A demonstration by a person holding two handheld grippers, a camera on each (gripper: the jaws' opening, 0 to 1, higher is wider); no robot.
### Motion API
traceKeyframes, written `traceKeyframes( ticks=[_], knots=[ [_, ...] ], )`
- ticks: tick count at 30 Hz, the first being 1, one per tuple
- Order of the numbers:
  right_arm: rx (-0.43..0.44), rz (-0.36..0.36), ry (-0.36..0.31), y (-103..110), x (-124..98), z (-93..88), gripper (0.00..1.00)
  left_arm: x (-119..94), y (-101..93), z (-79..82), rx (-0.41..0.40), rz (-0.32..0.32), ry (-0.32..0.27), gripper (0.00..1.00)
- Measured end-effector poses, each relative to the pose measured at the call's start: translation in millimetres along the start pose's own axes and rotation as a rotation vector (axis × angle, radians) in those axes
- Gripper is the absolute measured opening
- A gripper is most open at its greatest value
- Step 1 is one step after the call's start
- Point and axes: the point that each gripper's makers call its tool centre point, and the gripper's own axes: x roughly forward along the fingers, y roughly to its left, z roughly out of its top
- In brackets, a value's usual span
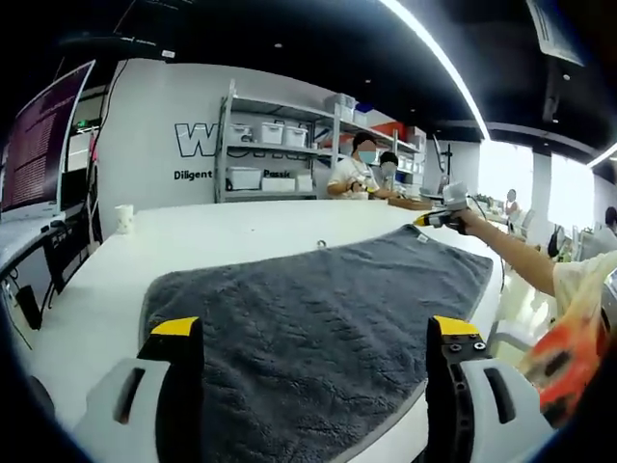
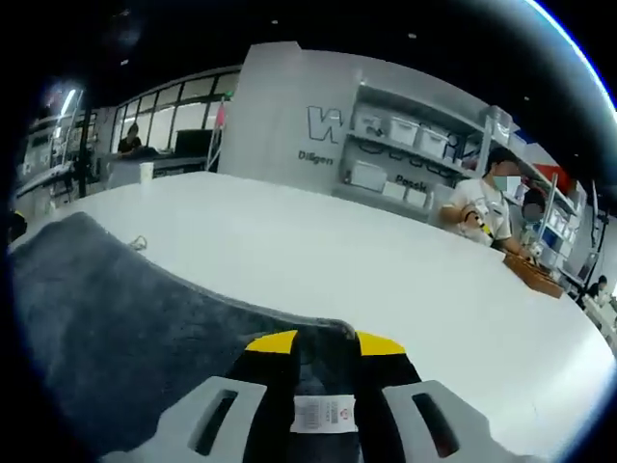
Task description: Open the folded towel by lifting each exposed corner and separating the folded layers until the towel lies flat within the target outline without major curled edges
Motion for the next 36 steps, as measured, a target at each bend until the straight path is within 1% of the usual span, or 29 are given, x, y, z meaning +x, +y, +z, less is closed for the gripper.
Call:
traceKeyframes(
  ticks=[3, 5, 6, 9, 11, 12, 13, 14, 16, 17, 18, 19, 20, 22, 25, 26, 28, 31, 32, 33, 35, 36],
  knots=[
    [0.02, -0.011, -0.001, -5.5, 10.5, -0.8, 0.11, 0.8, -1.0, -0.9, 0.001, -0.005, 0.002, 0.93],
    [0.06, 0.002, -0.016, -7.3, 19.0, -1.7, 0.11, 1.4, -3.1, -2.2, -0.001, -0.012, 0.003, 0.93],
    [0.079, -0.006, -0.021, -10.6, 21.8, -3.1, 0.11, 1.8, -4.0, -3.2, 0.0, -0.012, 0.003, 0.93],
    [0.084, -0.021, -0.031, -13.5, 25.3, -8.8, 0.07, 3.1, -4.7, -4.9, -0.002, -0.013, 0.002, 0.93],
    [0.047, -0.044, 0.012, -17.6, 31.1, -21.6, 0.08, 4.3, -6.0, -5.5, -0.013, -0.023, -0.001, 0.93],
    [0.04, -0.064, 0.028, -21.5, 32.5, -26.4, 0.1, 4.7, -6.2, -5.6, -0.015, -0.024, -0.002, 0.93],
    [0.045, -0.068, 0.036, -23.2, 34.3, -28.7, 0.12, 5.1, -6.0, -5.6, -0.016, -0.024, -0.002, 0.93],
    [0.058, -0.072, 0.039, -26.0, 36.9, -31.6, 0.13, 5.5, -5.6, -5.4, -0.017, -0.023, -0.002, 0.93],
    [0.076, -0.058, 0.046, -23.3, 36.9, -36.5, 0.13, 5.9, -5.0, -4.1, -0.019, -0.02, -0.007, 0.93],
    [0.076, -0.056, 0.052, -22.5, 38.1, -39.9, 0.13, 6.0, -5.3, -3.8, -0.021, -0.02, -0.01, 0.93],
    [0.052, -0.06, 0.082, -22.7, 39.2, -48.0, 0.13, 5.9, -5.3, -3.4, -0.023, -0.02, -0.012, 0.93],
    [0.049, -0.064, 0.078, -22.7, 40.3, -49.0, 0.14, 5.8, -5.3, -3.4, -0.024, -0.02, -0.013, 0.93],
    [0.058, -0.066, 0.06, -24.3, 39.3, -46.1, 0.16, 5.4, -5.4, -3.8, -0.025, -0.02, -0.013, 0.92],
    [0.065, -0.071, 0.062, -24.9, 39.0, -45.7, 0.17, 4.9, -4.8, -5.1, -0.024, -0.018, -0.008, 0.92],
    [0.035, -0.093, 0.073, -29.2, 36.4, -43.1, 0.23, 3.4, -2.8, -7.0, -0.021, -0.011, -0.002, 0.92],
    [0.035, -0.103, 0.069, -31.6, 34.1, -41.2, 0.26, 2.2, -2.3, -7.1, -0.022, -0.011, -0.003, 0.92],
    [0.04, -0.108, 0.053, -35.6, 30.7, -35.6, 0.27, 0.0, -1.2, -6.3, -0.028, -0.009, -0.009, 0.92],
    [0.046, -0.102, 0.039, -38.2, 18.8, -26.1, 0.29, -3.8, 0.3, -6.0, -0.032, -0.006, -0.011, 0.92],
    [0.035, -0.1, 0.033, -39.5, 11.9, -22.4, 0.31, -5.6, 1.0, -7.5, -0.035, -0.004, -0.007, 0.92],
    [0.03, -0.101, 0.029, -40.2, 10.2, -21.2, 0.33, -6.1, 1.3, -7.9, -0.035, -0.003, -0.006, 0.92],
    [0.025, -0.087, 0.001, -42.4, -4.8, -13.0, 0.35, -9.6, 5.3, -10.8, -0.043, 0.009, -0.005, 0.92],
    [0.028, -0.077, -0.001, -41.6, -9.1, -11.7, 0.36, -10.4, 6.2, -11.5, -0.046, 0.01, -0.005, 0.92]
  ],
)
